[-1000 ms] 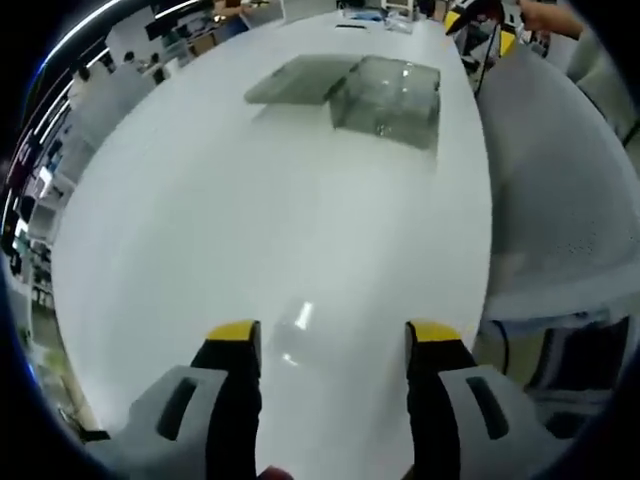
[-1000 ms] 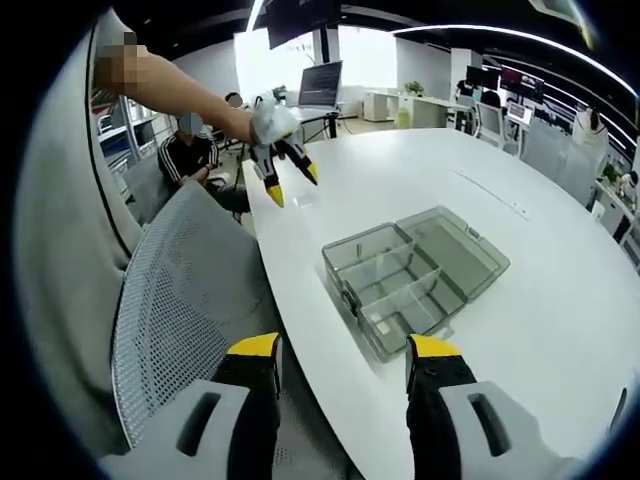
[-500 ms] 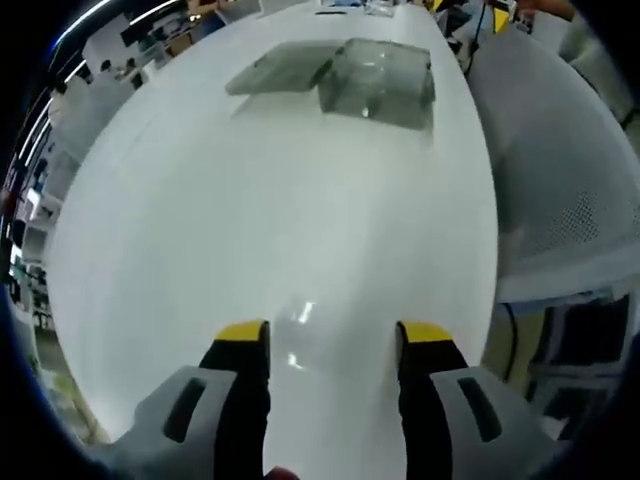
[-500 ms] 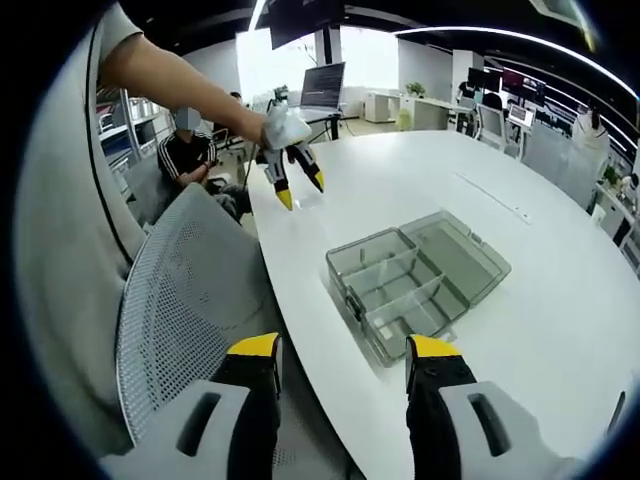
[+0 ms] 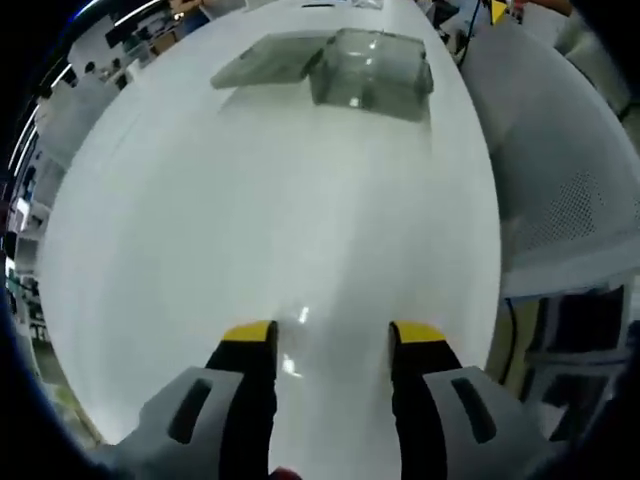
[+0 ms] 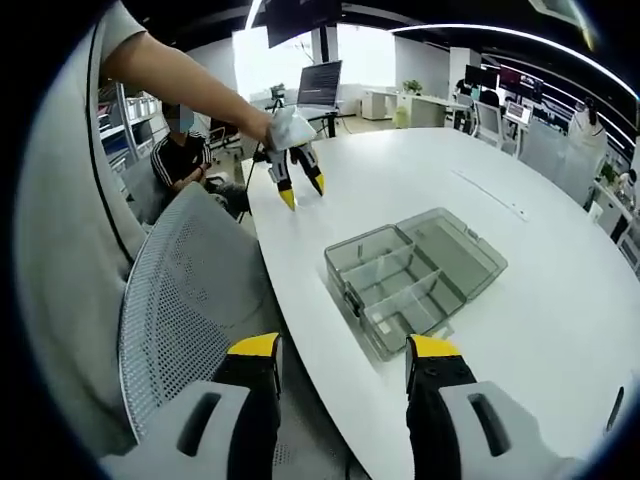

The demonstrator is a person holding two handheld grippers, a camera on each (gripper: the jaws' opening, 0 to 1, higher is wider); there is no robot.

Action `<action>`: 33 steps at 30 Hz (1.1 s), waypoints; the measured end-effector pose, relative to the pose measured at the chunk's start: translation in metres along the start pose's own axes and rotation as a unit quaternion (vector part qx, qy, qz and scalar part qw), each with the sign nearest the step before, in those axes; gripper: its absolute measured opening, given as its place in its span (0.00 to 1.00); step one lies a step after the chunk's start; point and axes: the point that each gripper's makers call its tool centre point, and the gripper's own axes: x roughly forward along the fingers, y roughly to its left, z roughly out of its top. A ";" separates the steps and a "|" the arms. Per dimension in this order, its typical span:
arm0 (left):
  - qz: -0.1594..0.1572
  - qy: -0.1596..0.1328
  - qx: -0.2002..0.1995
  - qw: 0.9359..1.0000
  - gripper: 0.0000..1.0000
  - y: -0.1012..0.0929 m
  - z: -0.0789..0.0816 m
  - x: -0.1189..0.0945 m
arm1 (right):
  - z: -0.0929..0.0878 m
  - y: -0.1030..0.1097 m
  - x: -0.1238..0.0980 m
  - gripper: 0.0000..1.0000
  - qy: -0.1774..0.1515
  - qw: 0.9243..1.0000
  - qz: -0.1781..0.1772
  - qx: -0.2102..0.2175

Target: Insert the divider into the dual guide fixture by aligning both edges with the guide slots and pushing it downward to the bottom, including one-sided entry, uneven engagement, binding, and posture correction.

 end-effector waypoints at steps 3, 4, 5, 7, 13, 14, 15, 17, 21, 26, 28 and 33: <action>-0.008 0.002 -0.002 1.000 0.41 -0.001 0.000 0.000 | 0.000 0.000 0.000 0.46 0.000 1.000 0.000 0.000; -0.009 0.002 -0.001 1.000 0.41 -0.001 0.000 0.000 | 0.000 -0.001 0.000 0.46 0.000 1.000 0.000 0.000; -0.010 0.003 0.003 1.000 0.41 -0.001 -0.001 0.000 | 0.000 -0.001 0.000 0.46 0.000 1.000 0.000 0.000; -0.011 0.005 0.005 1.000 0.40 -0.001 -0.001 0.000 | 0.001 -0.001 0.000 0.46 0.000 1.000 0.001 0.000; -0.015 0.010 0.012 1.000 0.39 0.000 -0.004 -0.001 | 0.003 0.000 0.000 0.46 -0.001 1.000 0.001 -0.002; -0.015 0.011 0.012 1.000 0.38 0.000 -0.004 -0.002 | 0.003 -0.001 0.000 0.46 -0.001 1.000 0.001 -0.002; -0.015 0.011 0.013 1.000 0.38 0.000 -0.005 -0.002 | 0.003 -0.001 0.000 0.46 -0.001 1.000 0.000 -0.001; -0.015 0.014 0.015 1.000 0.37 0.000 -0.005 -0.002 | 0.003 -0.001 0.000 0.46 -0.001 1.000 0.000 -0.001; -0.014 0.016 0.015 1.000 0.31 0.000 -0.005 -0.002 | 0.003 0.000 0.000 0.46 -0.001 1.000 0.001 -0.001; -0.012 0.016 0.007 1.000 0.30 0.000 -0.005 -0.003 | 0.005 -0.002 0.000 0.46 -0.004 1.000 -0.001 0.000; -0.011 0.017 0.005 1.000 0.30 0.000 -0.006 -0.002 | 0.005 -0.002 0.000 0.46 -0.005 1.000 -0.001 0.000; -0.011 0.014 -0.003 1.000 0.29 -0.003 -0.002 -0.002 | 0.007 -0.002 0.003 0.46 -0.007 1.000 0.001 -0.002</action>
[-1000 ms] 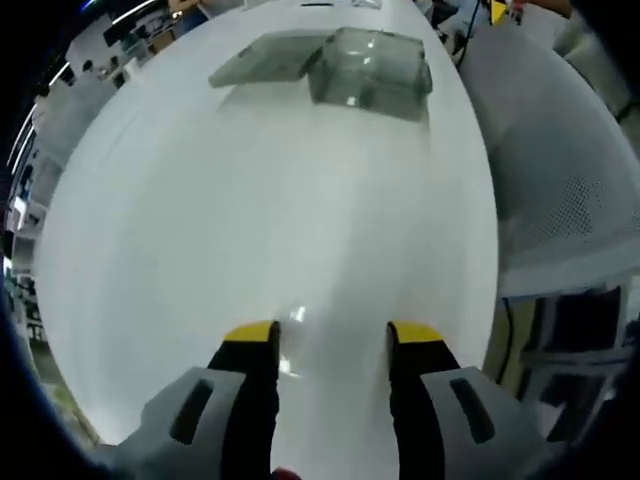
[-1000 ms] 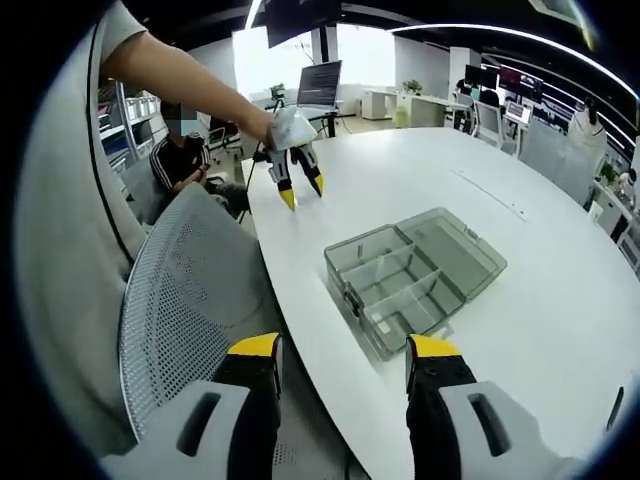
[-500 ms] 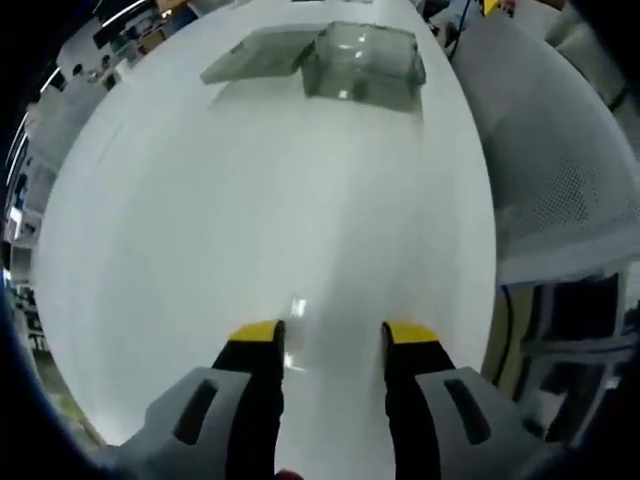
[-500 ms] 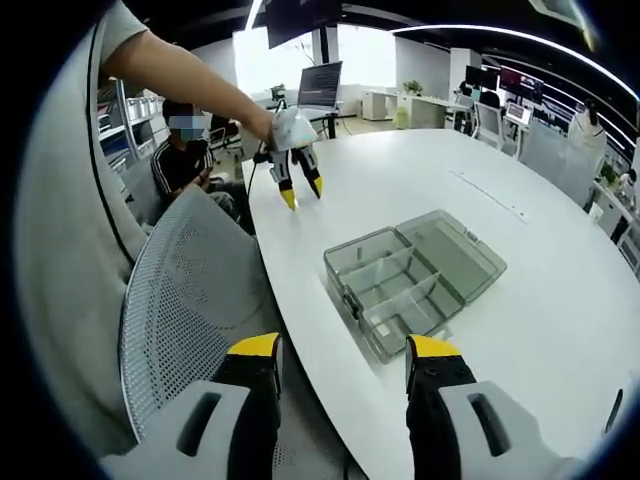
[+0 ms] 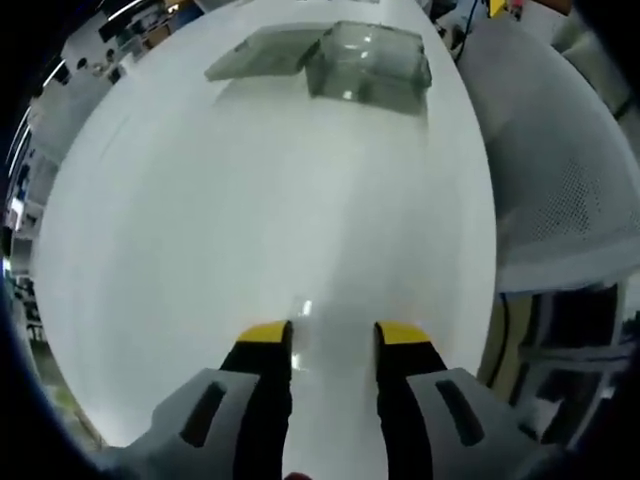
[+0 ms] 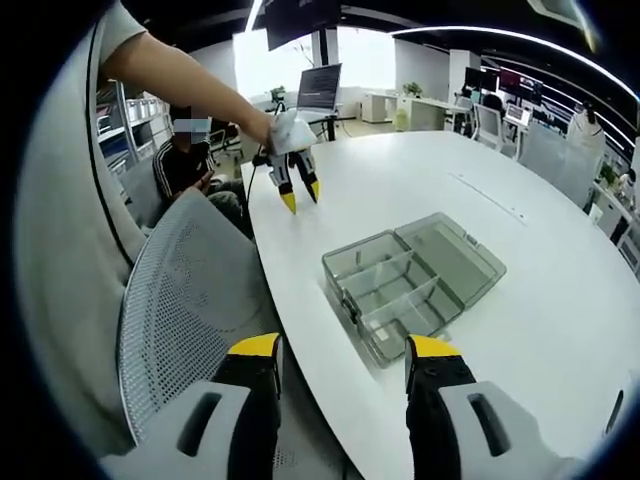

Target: Insert the divider into the dual guide fixture by aligning both edges with the guide slots and pushing it downward to the bottom, including one-sided entry, uneven engagement, binding, and posture correction.

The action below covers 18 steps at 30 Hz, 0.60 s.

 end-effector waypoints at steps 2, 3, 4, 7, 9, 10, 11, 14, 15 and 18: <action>0.000 0.000 0.005 1.000 0.29 -0.002 0.002 0.001 | 0.001 0.000 0.001 0.46 -0.001 1.000 0.000 0.000; 0.000 0.000 0.006 1.000 0.29 -0.002 0.002 0.001 | 0.001 0.000 0.001 0.46 -0.002 1.000 0.000 0.000; 0.000 -0.001 0.006 1.000 0.29 -0.003 0.004 0.002 | 0.001 0.000 0.001 0.46 -0.002 1.000 0.000 -0.001; -0.001 0.000 0.010 1.000 0.29 -0.007 0.008 0.003 | 0.001 0.001 0.002 0.46 -0.004 1.000 0.001 0.002; -0.002 -0.002 0.013 1.000 0.29 -0.007 0.012 0.003 | 0.001 0.001 0.001 0.46 -0.004 1.000 0.001 0.003; -0.001 -0.001 0.013 1.000 0.29 -0.008 0.013 0.003 | 0.001 0.002 0.001 0.46 -0.005 1.000 0.001 0.003; -0.002 -0.001 0.014 1.000 0.29 -0.008 0.014 0.003 | 0.000 0.001 0.001 0.46 -0.005 1.000 0.000 0.003; -0.003 -0.002 0.018 1.000 0.29 -0.010 0.020 0.003 | -0.002 0.000 0.000 0.46 -0.006 1.000 0.000 0.007; -0.003 -0.003 0.020 1.000 0.29 -0.010 0.023 0.002 | -0.002 -0.001 0.000 0.45 -0.007 1.000 -0.001 0.007; -0.003 -0.008 0.023 1.000 0.29 -0.012 0.033 0.000 | -0.002 -0.001 -0.001 0.45 -0.009 1.000 -0.001 0.009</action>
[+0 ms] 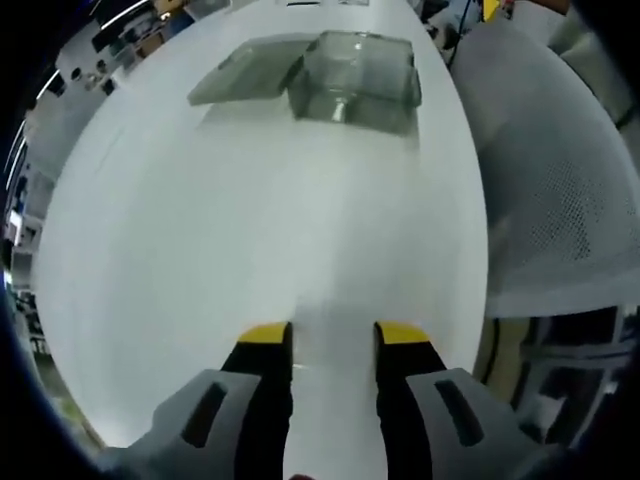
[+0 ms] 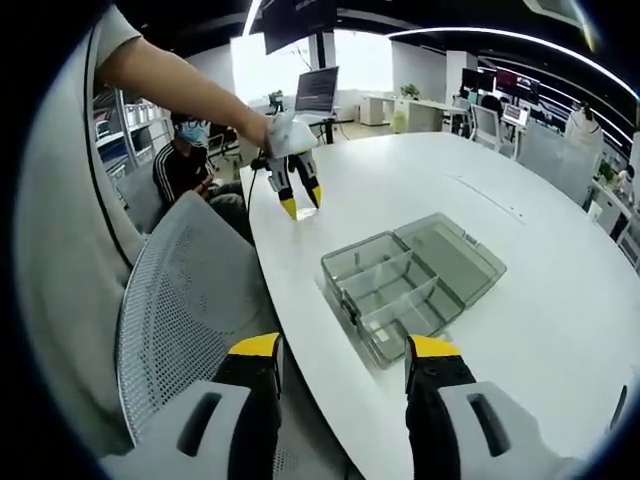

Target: Insert the divider into the dual guide fixture by aligning both edges with the guide slots and pushing it downward to the bottom, including one-sided entry, uneven engagement, binding, and posture correction.

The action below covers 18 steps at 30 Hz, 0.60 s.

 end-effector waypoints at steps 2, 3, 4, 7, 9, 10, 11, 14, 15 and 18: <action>-0.001 -0.002 0.004 1.000 0.29 -0.001 0.005 0.000 | 0.001 -0.001 0.000 0.45 -0.002 1.000 0.000 0.002; -0.001 -0.002 0.006 1.000 0.29 -0.001 0.006 0.000 | 0.001 -0.002 0.000 0.45 -0.003 1.000 0.000 0.003; 0.000 -0.003 0.009 1.000 0.29 -0.001 0.009 -0.001 | 0.002 -0.002 0.000 0.45 -0.005 1.000 -0.001 0.003; -0.001 -0.006 0.012 1.000 0.29 -0.001 0.016 -0.001 | 0.004 -0.004 0.000 0.45 -0.009 1.000 -0.001 0.003; -0.001 -0.010 0.015 1.000 0.29 -0.003 0.022 -0.003 | 0.004 -0.005 0.000 0.45 -0.011 1.000 0.000 0.005; -0.001 -0.010 0.017 1.000 0.29 -0.003 0.023 -0.003 | 0.005 -0.005 0.000 0.45 -0.012 1.000 0.000 0.007; -0.001 -0.011 0.018 1.000 0.29 -0.003 0.025 -0.004 | 0.005 -0.006 0.001 0.45 -0.015 1.000 0.001 0.009; 0.000 -0.015 0.021 1.000 0.29 -0.003 0.033 -0.007 | 0.006 -0.006 0.001 0.44 -0.017 1.000 0.001 0.010; 0.001 -0.016 0.022 1.000 0.29 -0.003 0.035 -0.008 | 0.006 -0.006 0.001 0.44 -0.017 1.000 0.001 0.010; 0.004 -0.020 0.026 0.999 0.29 -0.002 0.041 -0.011 | 0.007 -0.006 0.002 0.45 -0.021 1.000 0.003 0.012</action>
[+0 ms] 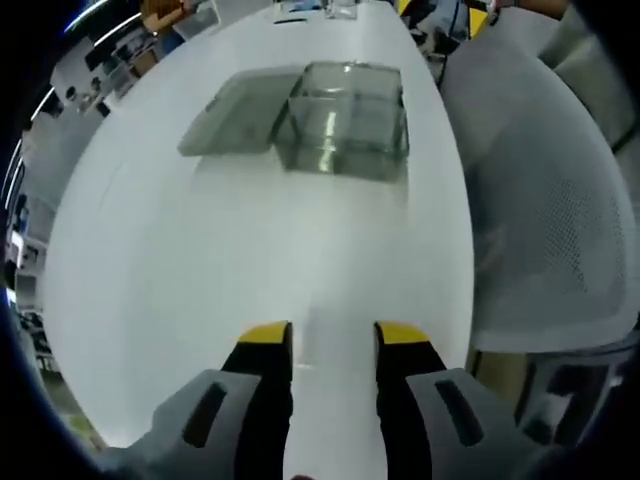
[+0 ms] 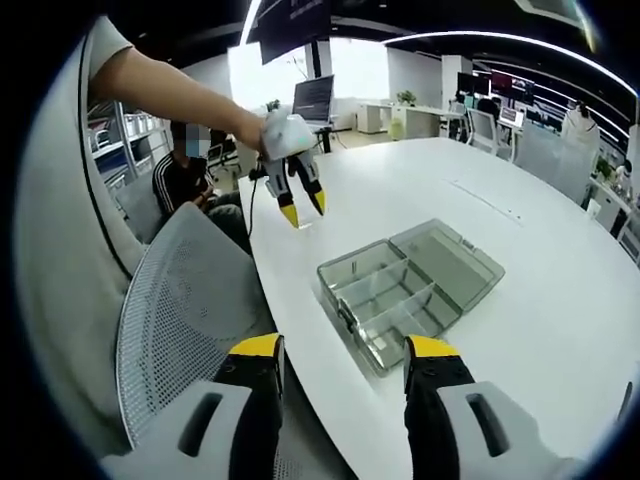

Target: Insert the divider into the dual guide fixture by aligning both edges with the guide slots and pushing it downward to the bottom, including one-sided entry, uneven engagement, binding, and posture correction.

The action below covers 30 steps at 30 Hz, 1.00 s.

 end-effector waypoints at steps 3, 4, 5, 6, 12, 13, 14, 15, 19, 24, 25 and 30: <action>0.004 -0.004 0.003 1.000 0.29 0.001 0.008 -0.004 | 0.001 -0.002 0.001 0.45 -0.004 1.000 0.001 0.004; 0.005 -0.005 0.004 1.000 0.29 0.002 0.010 -0.005 | 0.002 -0.002 0.001 0.45 -0.006 1.000 0.001 0.006; 0.007 -0.007 0.005 1.000 0.29 0.002 0.012 -0.006 | 0.002 -0.003 0.001 0.45 -0.007 1.000 0.001 0.007; 0.008 -0.008 0.005 1.000 0.29 0.003 0.014 -0.008 | 0.003 -0.003 0.001 0.45 -0.009 1.000 0.001 0.009; 0.015 -0.019 0.010 1.000 0.29 0.003 0.028 -0.016 | 0.006 -0.004 0.001 0.44 -0.016 1.000 0.003 0.011; 0.016 -0.020 0.012 1.000 0.29 0.003 0.030 -0.017 | 0.007 -0.004 0.001 0.44 -0.018 1.000 0.004 0.013; 0.017 -0.021 0.013 1.000 0.29 0.003 0.032 -0.018 | 0.008 -0.004 0.001 0.44 -0.020 1.000 0.004 0.014; 0.018 -0.022 0.013 0.999 0.29 0.003 0.034 -0.019 | 0.009 -0.004 0.001 0.44 -0.022 1.000 0.005 0.015; 0.021 -0.026 0.017 0.999 0.29 0.001 0.040 -0.023 | 0.011 -0.005 0.001 0.44 -0.025 1.000 0.006 0.016; 0.031 -0.036 0.018 0.999 0.29 0.001 0.052 -0.030 | 0.012 -0.007 -0.001 0.43 -0.026 0.999 0.007 0.017; 0.031 -0.039 0.018 0.999 0.29 0.000 0.055 -0.032 | 0.012 -0.008 -0.001 0.43 -0.027 0.999 0.006 0.018; 0.035 -0.046 0.024 0.998 0.29 -0.003 0.066 -0.036 | 0.015 -0.010 -0.002 0.43 -0.033 0.999 0.007 0.021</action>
